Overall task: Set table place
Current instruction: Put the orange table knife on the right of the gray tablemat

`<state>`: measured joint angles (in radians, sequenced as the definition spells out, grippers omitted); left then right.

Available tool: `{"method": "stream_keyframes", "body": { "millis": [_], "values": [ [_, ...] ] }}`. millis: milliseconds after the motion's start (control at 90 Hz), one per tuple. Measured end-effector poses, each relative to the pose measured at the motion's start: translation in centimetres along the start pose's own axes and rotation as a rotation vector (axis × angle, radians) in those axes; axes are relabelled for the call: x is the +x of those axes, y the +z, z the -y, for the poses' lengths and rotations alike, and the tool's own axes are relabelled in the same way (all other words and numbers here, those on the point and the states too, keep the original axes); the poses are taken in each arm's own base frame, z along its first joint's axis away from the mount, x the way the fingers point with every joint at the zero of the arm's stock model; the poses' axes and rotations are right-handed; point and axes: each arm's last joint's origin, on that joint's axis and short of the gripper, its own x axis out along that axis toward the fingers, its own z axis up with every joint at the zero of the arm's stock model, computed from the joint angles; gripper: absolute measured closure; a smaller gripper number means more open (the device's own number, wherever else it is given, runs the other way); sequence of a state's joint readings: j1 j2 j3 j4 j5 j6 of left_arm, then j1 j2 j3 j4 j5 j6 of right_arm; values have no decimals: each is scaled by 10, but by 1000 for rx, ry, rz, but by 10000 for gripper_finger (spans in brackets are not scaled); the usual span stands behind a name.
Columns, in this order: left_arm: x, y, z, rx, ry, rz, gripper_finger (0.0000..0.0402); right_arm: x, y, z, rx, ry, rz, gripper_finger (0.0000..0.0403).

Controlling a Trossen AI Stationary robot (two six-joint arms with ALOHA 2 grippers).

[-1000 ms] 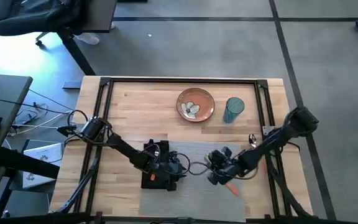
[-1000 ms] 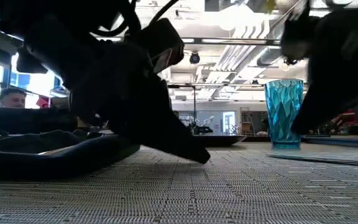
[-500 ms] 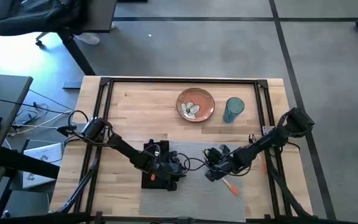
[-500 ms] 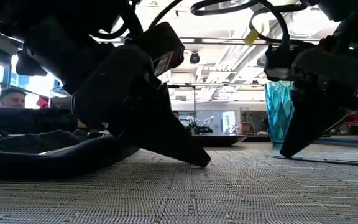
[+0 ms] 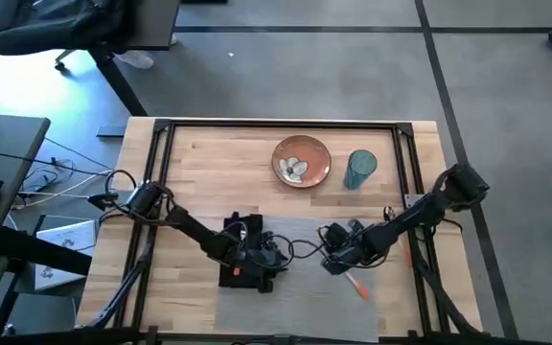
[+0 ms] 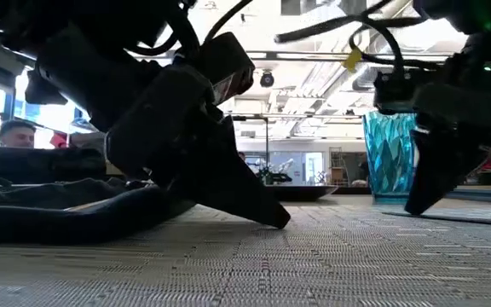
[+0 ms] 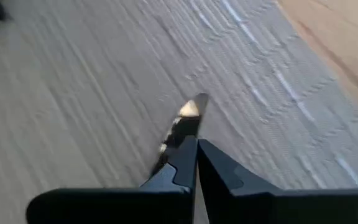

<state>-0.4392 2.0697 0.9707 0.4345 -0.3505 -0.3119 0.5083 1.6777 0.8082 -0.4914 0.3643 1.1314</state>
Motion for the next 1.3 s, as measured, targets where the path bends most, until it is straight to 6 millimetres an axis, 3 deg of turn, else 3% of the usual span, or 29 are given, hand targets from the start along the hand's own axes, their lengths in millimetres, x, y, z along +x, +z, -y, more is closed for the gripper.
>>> {"method": "stream_keyframes", "body": {
  "millis": [178, 422, 600, 1300],
  "values": [
    [0, 0, 0, 1, 4, 1, 273, -12, 0, 8, 47, -20, -15, 403],
    [0, 0, 0, 0, 4, 4, 273, -10, 7, -16, -9, 183, 84, 403],
    [0, 0, 0, 0, 4, 4, 273, 8, 8, -13, 6, 114, 59, 403],
    [0, 0, 0, 1, 8, 2, 273, 0, 2, 6, 71, -43, -27, 403]
  ]
}}
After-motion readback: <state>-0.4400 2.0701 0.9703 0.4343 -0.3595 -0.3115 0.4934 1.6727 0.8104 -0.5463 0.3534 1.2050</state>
